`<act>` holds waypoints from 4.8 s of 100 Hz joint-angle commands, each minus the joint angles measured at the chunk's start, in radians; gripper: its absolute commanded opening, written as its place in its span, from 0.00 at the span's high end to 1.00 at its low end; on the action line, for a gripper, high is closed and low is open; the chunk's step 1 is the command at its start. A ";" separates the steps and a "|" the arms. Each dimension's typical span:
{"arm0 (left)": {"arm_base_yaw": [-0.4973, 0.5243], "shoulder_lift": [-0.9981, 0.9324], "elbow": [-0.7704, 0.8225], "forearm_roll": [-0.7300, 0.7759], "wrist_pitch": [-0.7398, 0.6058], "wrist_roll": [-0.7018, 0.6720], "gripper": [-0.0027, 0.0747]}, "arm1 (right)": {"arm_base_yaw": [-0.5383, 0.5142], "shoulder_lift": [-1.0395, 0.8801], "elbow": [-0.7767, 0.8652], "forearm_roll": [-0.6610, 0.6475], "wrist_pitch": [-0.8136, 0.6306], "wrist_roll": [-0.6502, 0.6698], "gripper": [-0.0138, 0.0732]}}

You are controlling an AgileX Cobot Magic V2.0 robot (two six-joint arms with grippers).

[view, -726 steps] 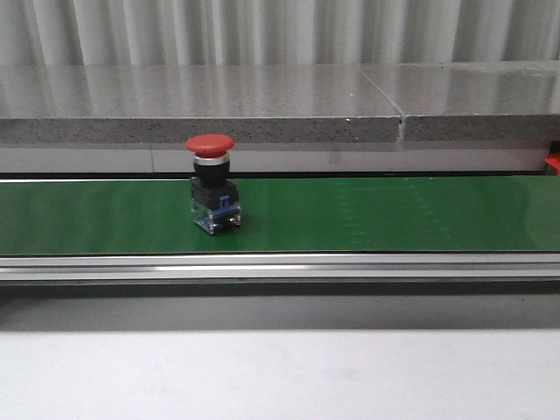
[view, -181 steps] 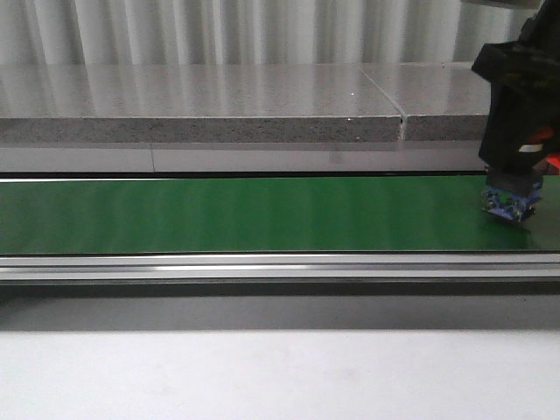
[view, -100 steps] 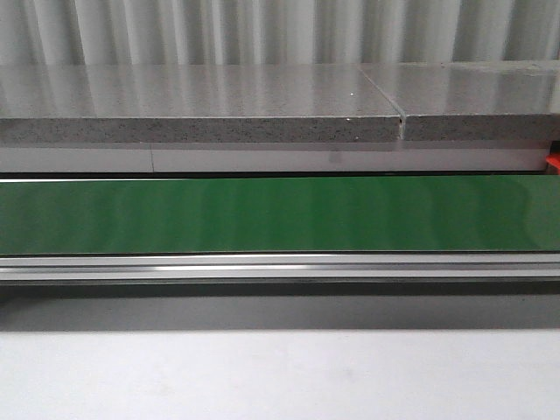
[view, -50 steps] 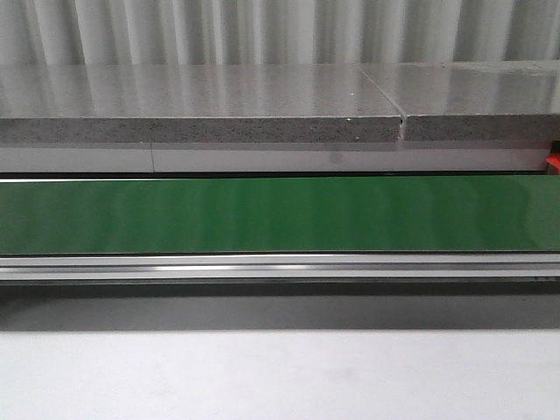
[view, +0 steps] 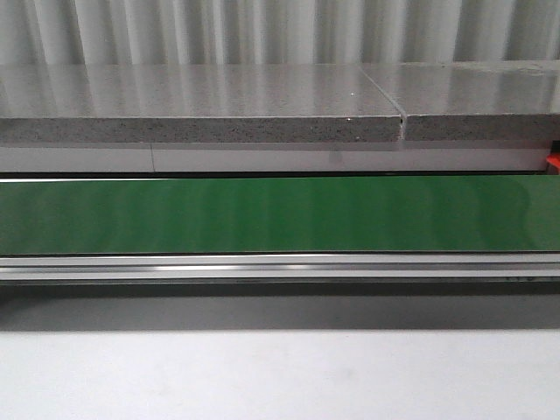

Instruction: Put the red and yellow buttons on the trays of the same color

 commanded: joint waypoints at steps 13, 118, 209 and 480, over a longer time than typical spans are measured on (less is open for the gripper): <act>-0.008 0.006 -0.024 -0.016 -0.072 -0.001 0.99 | -0.008 -0.006 -0.032 0.018 -0.110 0.000 0.68; -0.008 0.006 -0.024 -0.016 -0.072 -0.001 0.99 | -0.008 -0.003 -0.032 0.031 -0.050 -0.007 0.32; -0.008 0.006 -0.024 -0.016 -0.072 -0.001 0.99 | 0.289 -0.258 -0.030 0.011 0.074 -0.241 0.92; -0.008 0.006 -0.024 -0.016 -0.072 -0.001 0.99 | 0.485 -1.693 1.186 -0.158 -0.483 -0.105 0.92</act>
